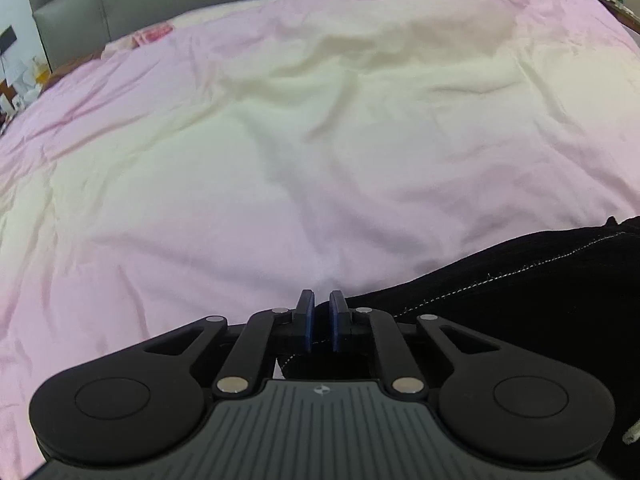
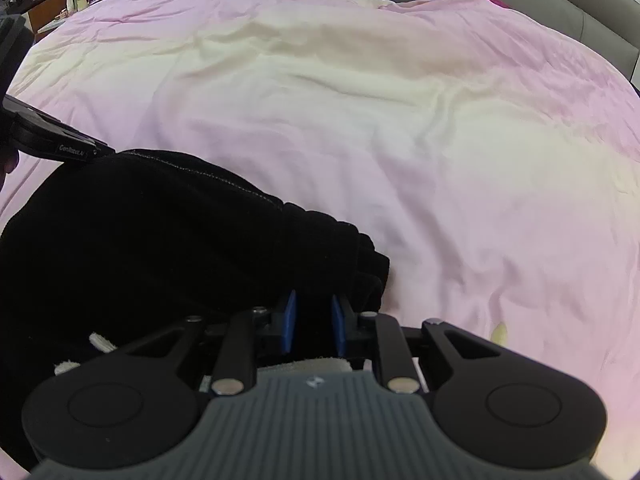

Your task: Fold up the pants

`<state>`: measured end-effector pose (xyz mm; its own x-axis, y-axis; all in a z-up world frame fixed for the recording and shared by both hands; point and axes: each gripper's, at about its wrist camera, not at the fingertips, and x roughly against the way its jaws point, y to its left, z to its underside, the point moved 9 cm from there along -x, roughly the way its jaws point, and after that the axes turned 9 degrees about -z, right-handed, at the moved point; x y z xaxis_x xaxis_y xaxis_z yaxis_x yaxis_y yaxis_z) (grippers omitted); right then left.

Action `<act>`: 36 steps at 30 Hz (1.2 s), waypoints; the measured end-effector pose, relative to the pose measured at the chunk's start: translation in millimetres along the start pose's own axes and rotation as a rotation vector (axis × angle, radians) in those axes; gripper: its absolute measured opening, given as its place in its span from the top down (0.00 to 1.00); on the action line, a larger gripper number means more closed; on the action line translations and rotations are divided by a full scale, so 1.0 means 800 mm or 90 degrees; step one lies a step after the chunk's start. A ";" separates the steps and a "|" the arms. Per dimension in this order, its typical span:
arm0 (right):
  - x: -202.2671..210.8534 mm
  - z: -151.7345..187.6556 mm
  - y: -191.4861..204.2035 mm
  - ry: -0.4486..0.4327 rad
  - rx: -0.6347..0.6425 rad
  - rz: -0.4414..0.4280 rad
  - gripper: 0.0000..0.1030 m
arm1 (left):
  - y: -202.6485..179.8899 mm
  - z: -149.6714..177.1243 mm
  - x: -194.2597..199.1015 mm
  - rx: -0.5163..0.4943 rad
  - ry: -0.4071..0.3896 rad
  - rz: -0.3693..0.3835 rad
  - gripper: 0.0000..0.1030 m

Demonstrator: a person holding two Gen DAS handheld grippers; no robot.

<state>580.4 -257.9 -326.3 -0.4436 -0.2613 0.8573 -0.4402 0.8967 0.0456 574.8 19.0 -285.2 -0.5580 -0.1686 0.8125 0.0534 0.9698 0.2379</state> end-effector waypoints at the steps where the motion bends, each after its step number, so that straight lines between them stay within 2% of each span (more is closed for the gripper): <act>1: 0.004 0.000 -0.001 0.001 -0.008 -0.004 0.86 | 0.006 -0.003 0.018 0.005 -0.023 -0.002 0.87; 6: 0.059 0.002 0.013 -0.051 -0.028 -0.018 0.85 | 0.017 0.024 0.105 0.018 -0.071 0.064 0.87; 10: 0.100 0.040 0.044 -0.077 -0.016 -0.038 0.85 | -0.003 0.086 0.160 0.003 -0.074 0.132 0.87; 13: 0.120 0.074 0.060 -0.092 -0.005 -0.033 0.85 | -0.021 0.139 0.186 0.000 -0.068 0.169 0.87; 16: 0.121 0.108 0.066 -0.090 -0.003 -0.020 0.85 | -0.038 0.192 0.186 -0.015 -0.034 0.164 0.87; 18: 0.117 0.124 0.066 -0.096 -0.009 -0.011 0.85 | -0.042 0.221 0.172 -0.002 0.005 0.160 0.87; 20: 0.109 0.134 0.064 -0.097 -0.012 -0.007 0.85 | -0.043 0.244 0.161 0.014 0.021 0.157 0.87; 24: 0.094 0.145 0.059 -0.088 -0.036 -0.009 0.84 | -0.036 0.266 0.170 0.048 0.044 0.165 0.90; 29: 0.097 0.145 0.061 -0.087 -0.041 -0.001 0.84 | -0.014 0.278 0.207 0.051 0.021 0.141 0.90; 30: 0.098 0.144 0.062 -0.089 -0.044 0.003 0.84 | -0.010 0.279 0.214 0.047 0.015 0.134 0.88; 32: 0.103 0.143 0.065 -0.092 -0.045 0.010 0.81 | -0.003 0.287 0.224 0.025 0.004 0.099 0.61; 34: 0.113 0.141 0.068 -0.104 -0.047 0.013 0.79 | 0.003 0.299 0.226 0.004 -0.007 0.070 0.53; 36: 0.127 0.145 0.074 -0.121 -0.050 0.009 0.76 | 0.002 0.307 0.218 0.011 0.011 0.074 0.53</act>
<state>418.9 -272.5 -296.1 -0.5925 -0.3041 0.7460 -0.3735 0.9242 0.0802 274.0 34.5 -273.7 -0.5352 -0.0579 0.8427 0.1023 0.9859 0.1328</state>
